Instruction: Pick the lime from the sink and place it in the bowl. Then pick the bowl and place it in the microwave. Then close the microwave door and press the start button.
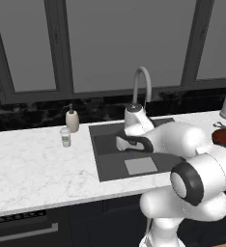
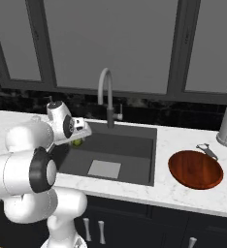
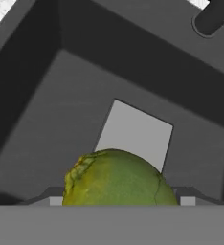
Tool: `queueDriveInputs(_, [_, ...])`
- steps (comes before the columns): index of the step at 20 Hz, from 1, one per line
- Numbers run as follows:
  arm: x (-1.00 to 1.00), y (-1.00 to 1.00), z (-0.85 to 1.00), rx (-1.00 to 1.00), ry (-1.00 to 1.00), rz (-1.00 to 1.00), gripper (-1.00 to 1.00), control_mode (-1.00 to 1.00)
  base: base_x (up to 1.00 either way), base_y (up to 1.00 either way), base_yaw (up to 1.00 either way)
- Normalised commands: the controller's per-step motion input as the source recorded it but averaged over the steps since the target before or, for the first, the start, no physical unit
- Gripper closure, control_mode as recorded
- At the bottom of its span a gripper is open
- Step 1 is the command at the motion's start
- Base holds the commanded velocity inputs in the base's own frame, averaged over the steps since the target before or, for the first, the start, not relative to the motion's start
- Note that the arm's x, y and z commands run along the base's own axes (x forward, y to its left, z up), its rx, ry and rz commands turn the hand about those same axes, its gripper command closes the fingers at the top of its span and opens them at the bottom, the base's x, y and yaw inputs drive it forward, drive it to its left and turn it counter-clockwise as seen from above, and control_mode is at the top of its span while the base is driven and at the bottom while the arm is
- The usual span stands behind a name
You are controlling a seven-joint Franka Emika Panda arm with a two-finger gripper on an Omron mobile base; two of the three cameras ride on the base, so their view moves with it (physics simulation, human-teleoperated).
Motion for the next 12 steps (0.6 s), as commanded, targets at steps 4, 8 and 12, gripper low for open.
queueDriveInputs(4, [-1.0, -0.06, 0.56, 0.0, 0.01, 0.0, 1.0, -1.0, 0.0, 0.0, 0.0])
queueDriveInputs(8, [-0.9, -0.28, 0.5, 0.0, 0.0, -0.01, 1.0, -1.0, 0.0, 0.0, 0.0])
queueDriveInputs(12, [-0.76, -0.56, 0.41, 0.0, 0.0, 0.0, 1.0, -1.0, 0.0, 0.0, 0.0])
